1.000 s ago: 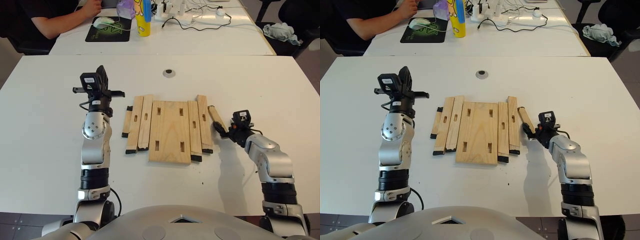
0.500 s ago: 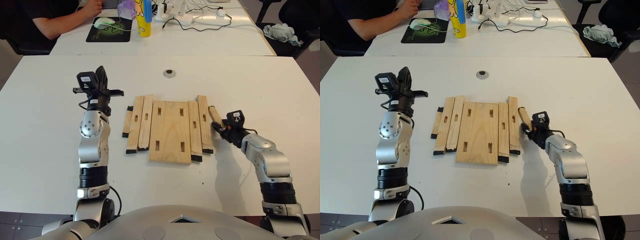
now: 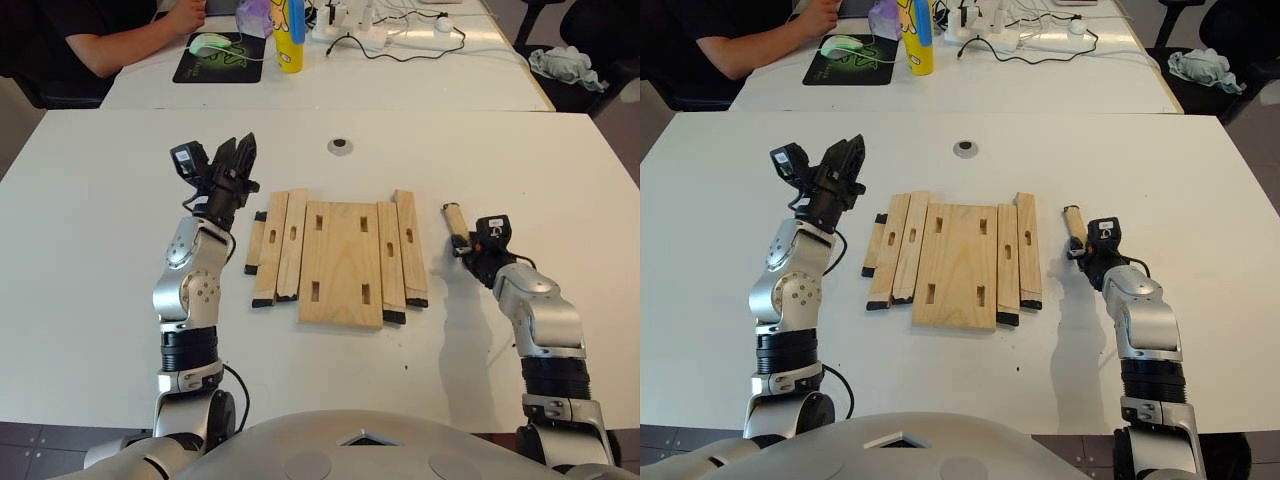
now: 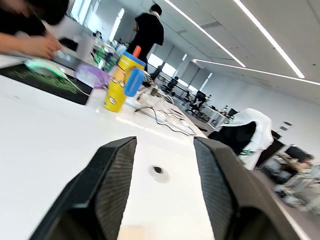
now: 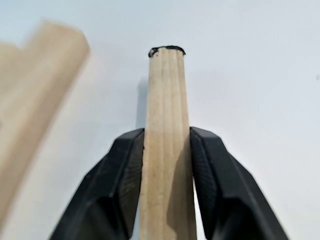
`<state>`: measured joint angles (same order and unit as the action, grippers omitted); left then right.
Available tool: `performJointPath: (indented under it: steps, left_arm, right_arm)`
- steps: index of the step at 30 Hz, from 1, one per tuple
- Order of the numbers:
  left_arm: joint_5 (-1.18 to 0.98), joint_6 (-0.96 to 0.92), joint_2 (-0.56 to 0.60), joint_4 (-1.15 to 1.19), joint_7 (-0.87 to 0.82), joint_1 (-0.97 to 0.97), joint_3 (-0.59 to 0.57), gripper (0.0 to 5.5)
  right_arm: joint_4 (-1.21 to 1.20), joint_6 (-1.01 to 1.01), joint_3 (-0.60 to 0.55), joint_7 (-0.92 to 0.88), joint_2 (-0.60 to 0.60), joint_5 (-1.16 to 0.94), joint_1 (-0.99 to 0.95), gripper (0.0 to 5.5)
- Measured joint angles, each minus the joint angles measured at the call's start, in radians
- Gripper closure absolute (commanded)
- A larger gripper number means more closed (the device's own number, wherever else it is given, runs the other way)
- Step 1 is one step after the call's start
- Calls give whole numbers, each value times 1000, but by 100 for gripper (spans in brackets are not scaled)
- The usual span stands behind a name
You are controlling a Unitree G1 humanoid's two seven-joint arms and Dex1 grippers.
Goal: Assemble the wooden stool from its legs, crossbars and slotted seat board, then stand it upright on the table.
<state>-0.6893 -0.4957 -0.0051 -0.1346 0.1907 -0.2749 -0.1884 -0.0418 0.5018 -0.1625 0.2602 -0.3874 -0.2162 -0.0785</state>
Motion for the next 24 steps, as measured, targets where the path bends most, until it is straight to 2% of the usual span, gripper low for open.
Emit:
performJointPath:
  steps: [4,9,16,24]
  left_arm:
    - [-231,-183,-33,-13,-3,-18,-23,291]
    - [-392,-330,-26,-49,-24,-36,-22,291]
    - [-396,-384,20,-47,-32,-50,16,291]
    - [-368,-388,33,-11,-24,-52,39,291]
  right_arm:
    - [-119,-102,50,155,49,-115,-74,418]
    - [-147,-133,140,299,67,-156,-68,418]
    - [-165,-198,201,401,57,-163,-41,418]
    - [-185,-237,218,403,71,-161,-27,418]
